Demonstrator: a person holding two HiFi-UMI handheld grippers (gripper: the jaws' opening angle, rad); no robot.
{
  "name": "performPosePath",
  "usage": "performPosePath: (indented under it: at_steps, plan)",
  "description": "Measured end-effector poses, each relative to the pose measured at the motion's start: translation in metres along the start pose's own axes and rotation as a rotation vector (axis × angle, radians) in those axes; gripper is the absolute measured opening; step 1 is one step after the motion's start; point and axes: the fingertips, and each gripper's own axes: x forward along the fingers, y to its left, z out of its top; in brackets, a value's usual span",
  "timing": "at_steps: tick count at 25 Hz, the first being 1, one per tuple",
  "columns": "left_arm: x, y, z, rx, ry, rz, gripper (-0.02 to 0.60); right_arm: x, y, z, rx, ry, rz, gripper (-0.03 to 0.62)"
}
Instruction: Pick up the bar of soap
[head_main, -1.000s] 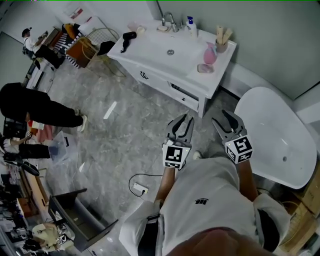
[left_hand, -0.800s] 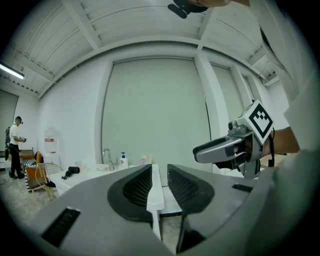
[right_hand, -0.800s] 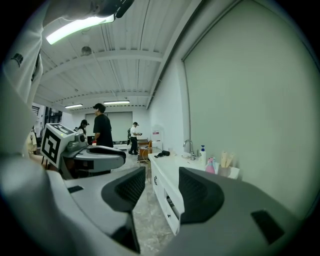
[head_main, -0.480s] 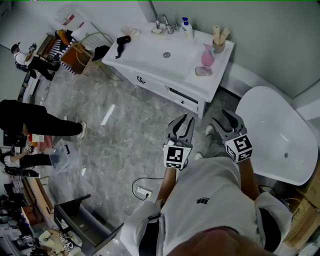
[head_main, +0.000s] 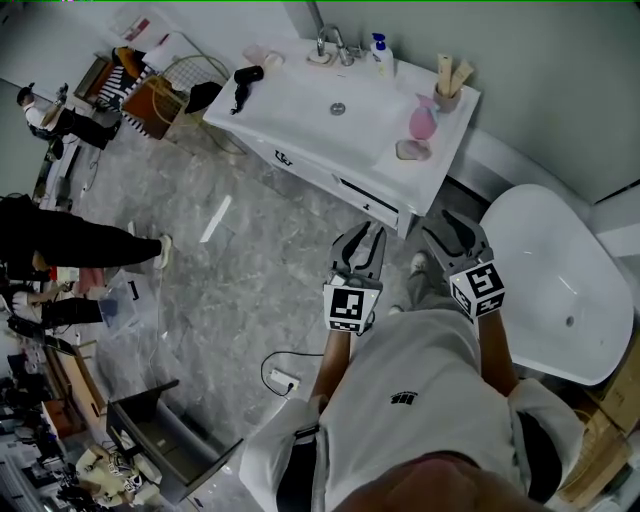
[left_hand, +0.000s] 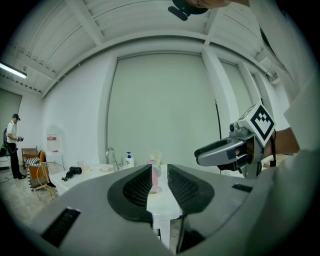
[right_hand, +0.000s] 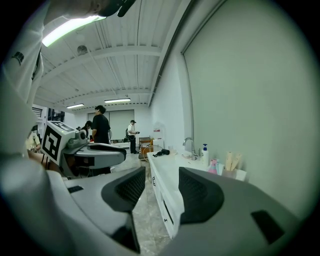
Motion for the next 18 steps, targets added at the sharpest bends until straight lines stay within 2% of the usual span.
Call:
performPosePath:
  at_steps: [18]
  plan:
    - [0.079, 0.031, 0.013, -0.011, 0.041, 0.056, 0.112, 0.058, -0.069, 0.019, 0.015, 0.0, 0.07, 0.219]
